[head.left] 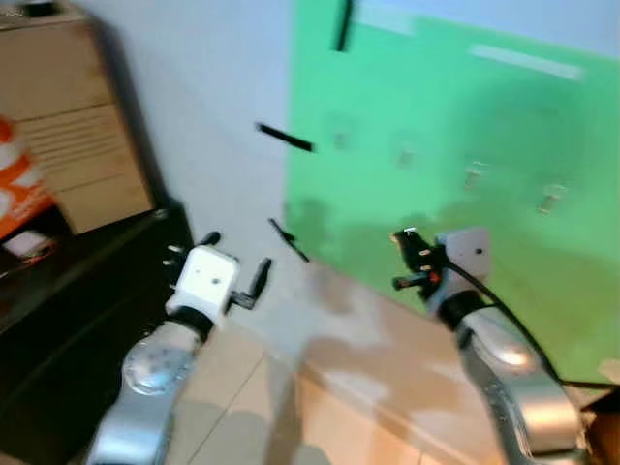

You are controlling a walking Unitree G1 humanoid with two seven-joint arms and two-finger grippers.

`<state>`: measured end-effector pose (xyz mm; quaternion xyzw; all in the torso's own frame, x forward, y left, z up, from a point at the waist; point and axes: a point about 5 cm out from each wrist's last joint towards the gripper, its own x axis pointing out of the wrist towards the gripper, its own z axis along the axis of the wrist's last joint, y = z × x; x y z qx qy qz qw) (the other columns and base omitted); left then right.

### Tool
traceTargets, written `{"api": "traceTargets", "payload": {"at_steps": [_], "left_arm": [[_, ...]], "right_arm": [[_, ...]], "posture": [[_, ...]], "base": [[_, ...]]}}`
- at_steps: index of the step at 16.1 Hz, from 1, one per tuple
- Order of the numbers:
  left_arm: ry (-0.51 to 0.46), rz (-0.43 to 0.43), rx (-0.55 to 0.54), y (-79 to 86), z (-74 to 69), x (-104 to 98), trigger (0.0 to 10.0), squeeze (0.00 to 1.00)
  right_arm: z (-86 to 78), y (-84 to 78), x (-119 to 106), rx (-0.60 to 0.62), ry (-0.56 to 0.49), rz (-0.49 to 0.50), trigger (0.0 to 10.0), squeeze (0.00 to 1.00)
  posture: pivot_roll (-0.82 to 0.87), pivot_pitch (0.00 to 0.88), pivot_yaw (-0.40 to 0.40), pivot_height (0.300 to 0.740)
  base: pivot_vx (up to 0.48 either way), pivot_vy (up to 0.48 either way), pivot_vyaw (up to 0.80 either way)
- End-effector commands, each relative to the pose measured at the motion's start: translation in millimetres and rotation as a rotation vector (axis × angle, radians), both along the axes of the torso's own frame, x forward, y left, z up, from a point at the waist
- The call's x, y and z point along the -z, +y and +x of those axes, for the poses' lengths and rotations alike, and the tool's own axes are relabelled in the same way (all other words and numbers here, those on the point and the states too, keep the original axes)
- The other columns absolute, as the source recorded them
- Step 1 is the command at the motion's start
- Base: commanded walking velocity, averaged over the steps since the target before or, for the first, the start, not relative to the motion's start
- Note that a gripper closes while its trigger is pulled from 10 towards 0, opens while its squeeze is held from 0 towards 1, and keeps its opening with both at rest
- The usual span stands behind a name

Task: Hang keys on a hook

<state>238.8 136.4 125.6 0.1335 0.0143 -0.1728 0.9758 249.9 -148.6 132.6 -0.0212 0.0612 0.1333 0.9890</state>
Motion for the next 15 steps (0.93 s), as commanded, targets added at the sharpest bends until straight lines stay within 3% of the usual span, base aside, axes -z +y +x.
{"api": "traceTargets", "payload": {"at_steps": [1,8,13,15], "left_arm": [[0.001,0.015,-0.005,4.3,-1.0,-1,10.0,0.0],[-0.008,0.036,0.027,1.1,-0.1,-5,10.0,0.0],[-0.007,0.044,0.042,2.5,0.5,-6,10.0,0.0],[0.001,0.054,0.063,0.8,-1.1,-5,10.0,0.0]], "right_arm": [[2.0,11.6,-9,-0.062,-0.042,0.008,10.0,0.0],[7.4,7.9,-10,0.002,-0.047,0.028,10.0,0.0],[6.5,12.7,-11,-0.016,-0.056,0.021,10.0,0.0],[2.8,19.5,-14,-0.084,-0.068,0.031,10.0,0.0]], "posture": [[0.01,0.0,-0.041,0.74],[0.02,0.0,-0.042,0.74],[0.01,0.0,-0.031,0.74],[0.01,0.0,-0.025,0.74]], "base": [[0.304,0.0,0.8],[0.3,0.0,0.11],[0.3,0.0,0.0],[0.148,0.0,0.0]]}}
